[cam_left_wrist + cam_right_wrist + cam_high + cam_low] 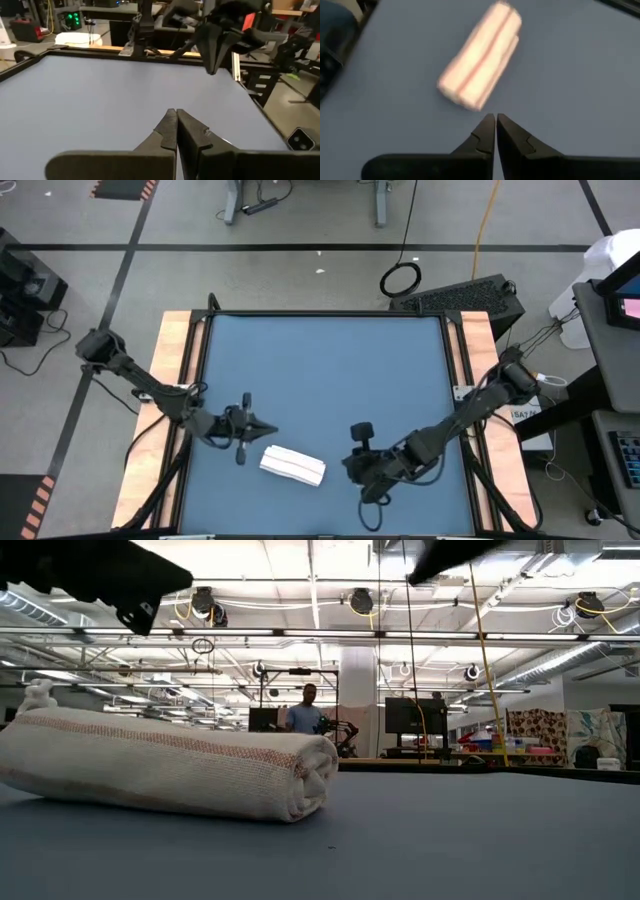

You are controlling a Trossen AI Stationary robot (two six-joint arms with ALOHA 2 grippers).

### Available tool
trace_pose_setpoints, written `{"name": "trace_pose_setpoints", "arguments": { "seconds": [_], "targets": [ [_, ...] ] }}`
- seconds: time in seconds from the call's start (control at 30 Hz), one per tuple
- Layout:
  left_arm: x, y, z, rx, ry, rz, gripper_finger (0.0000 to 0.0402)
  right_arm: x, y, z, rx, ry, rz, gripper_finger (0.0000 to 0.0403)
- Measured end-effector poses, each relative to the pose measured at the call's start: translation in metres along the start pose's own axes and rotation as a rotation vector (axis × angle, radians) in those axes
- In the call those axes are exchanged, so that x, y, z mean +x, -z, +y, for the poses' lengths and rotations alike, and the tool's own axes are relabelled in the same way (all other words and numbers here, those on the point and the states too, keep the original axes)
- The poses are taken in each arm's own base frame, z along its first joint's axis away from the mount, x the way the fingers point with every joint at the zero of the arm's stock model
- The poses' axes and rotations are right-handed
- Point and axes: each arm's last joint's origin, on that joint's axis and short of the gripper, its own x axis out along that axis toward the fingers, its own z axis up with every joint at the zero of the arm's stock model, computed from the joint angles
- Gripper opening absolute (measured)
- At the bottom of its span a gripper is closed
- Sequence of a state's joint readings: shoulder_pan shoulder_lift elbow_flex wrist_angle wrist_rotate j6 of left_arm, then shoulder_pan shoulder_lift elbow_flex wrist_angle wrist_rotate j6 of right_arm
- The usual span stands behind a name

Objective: Roll towel
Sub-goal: Return to Home Position

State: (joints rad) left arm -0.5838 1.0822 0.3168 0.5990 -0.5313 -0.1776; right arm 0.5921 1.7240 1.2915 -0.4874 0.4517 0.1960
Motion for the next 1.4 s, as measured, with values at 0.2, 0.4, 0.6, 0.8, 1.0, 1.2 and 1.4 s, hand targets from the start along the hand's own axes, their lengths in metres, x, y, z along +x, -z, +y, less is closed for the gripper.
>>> {"name": "trace_pose_setpoints", "arguments": {
  "seconds": [0.2,0.4,0.6,0.8,1.0,1.2,1.4],
  "targets": [
    [0.012,0.002,0.004,-0.018,0.015,-0.017,0.0004,-0.002,0.042,-0.005,0.053,0.021,-0.064,0.001],
    [0.029,0.012,0.009,0.019,0.016,-0.034,0.0004,-0.014,0.08,-0.022,0.081,0.009,-0.186,0.001],
    [0.044,0.017,0.026,0.073,-0.015,-0.035,0.0004,-0.027,0.117,-0.05,0.125,-0.002,-0.332,0.001],
    [0.054,0.017,0.062,0.087,-0.009,-0.005,0.0004,-0.03,0.149,-0.08,0.214,0.038,-0.419,0.001],
    [0.056,0.016,0.076,0.134,-0.026,0.005,0.0004,-0.033,0.172,-0.096,0.235,0.056,-0.436,0.001],
    [0.054,0.029,0.079,0.152,-0.055,0.129,0.0004,-0.039,0.197,-0.101,0.284,0.065,-0.457,0.001],
    [0.041,0.038,0.082,0.162,-0.062,0.127,0.0004,-0.044,0.213,-0.104,0.32,0.066,-0.502,0.001]
  ]
}}
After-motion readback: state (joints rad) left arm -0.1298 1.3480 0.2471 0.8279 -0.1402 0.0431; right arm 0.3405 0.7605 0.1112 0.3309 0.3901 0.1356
